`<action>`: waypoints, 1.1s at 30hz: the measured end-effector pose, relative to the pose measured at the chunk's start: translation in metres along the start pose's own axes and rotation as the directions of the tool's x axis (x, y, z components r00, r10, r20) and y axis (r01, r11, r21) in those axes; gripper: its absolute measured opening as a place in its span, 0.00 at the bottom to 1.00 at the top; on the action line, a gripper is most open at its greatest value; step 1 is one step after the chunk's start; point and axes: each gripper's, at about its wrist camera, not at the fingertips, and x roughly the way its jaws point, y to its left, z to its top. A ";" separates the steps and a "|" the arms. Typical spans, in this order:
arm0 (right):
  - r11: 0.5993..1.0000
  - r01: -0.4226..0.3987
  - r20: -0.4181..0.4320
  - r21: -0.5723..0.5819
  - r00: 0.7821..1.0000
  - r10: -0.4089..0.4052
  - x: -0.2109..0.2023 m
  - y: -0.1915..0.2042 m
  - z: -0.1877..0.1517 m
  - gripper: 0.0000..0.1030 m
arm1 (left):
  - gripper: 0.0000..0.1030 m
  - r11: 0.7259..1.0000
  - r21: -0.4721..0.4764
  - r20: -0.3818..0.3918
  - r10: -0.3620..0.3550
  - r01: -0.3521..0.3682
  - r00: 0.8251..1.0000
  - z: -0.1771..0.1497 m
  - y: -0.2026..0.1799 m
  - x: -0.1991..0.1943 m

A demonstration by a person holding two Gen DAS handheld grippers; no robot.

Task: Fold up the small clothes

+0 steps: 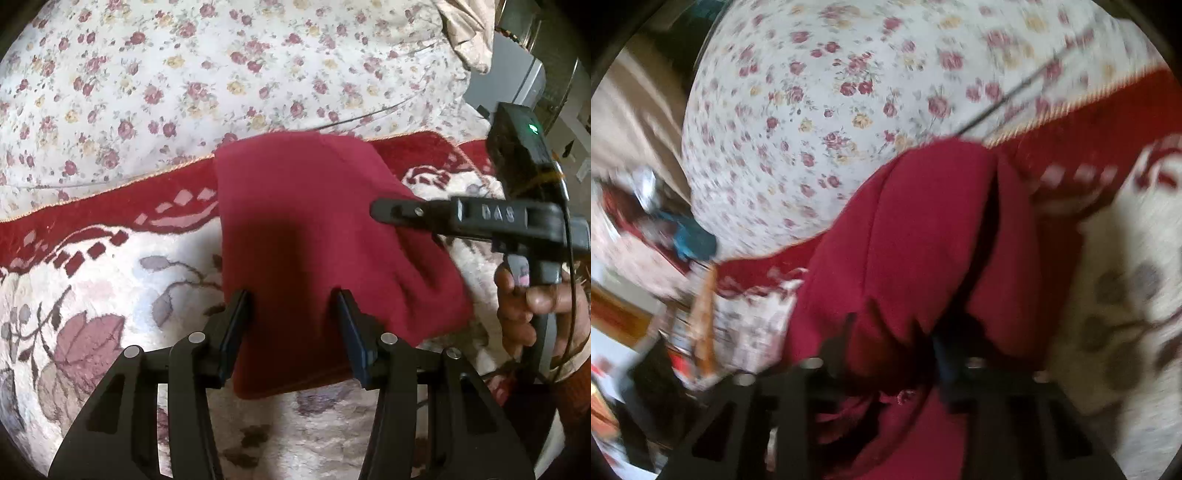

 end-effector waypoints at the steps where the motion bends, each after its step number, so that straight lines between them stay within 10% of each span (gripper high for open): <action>1: 0.999 0.015 0.013 -0.033 1.000 -0.015 -0.007 0.005 -0.001 0.25 | 0.46 1.000 0.002 0.009 -0.013 0.013 1.000 0.003 -0.001 -0.006; 9: 0.967 0.207 0.045 -0.150 0.978 -0.202 -0.035 0.002 -0.014 0.23 | 0.49 1.000 0.010 0.000 -0.007 0.007 1.000 0.012 -0.011 0.013; 15: 0.981 0.192 0.073 -0.033 0.979 -0.189 -0.049 -0.018 -0.017 0.45 | 0.50 1.000 -0.026 -0.015 -0.001 0.001 1.000 0.004 -0.008 0.023; 21: 0.976 0.139 0.145 -0.165 0.983 -0.116 -0.072 0.026 -0.019 0.46 | 0.54 1.000 -0.027 -0.009 0.011 -0.011 1.000 0.004 -0.009 0.026; 33: 0.939 0.262 0.080 -0.222 0.965 -0.250 -0.035 0.014 -0.055 0.24 | 0.56 0.999 -0.014 0.004 0.030 -0.030 1.000 0.001 -0.012 0.028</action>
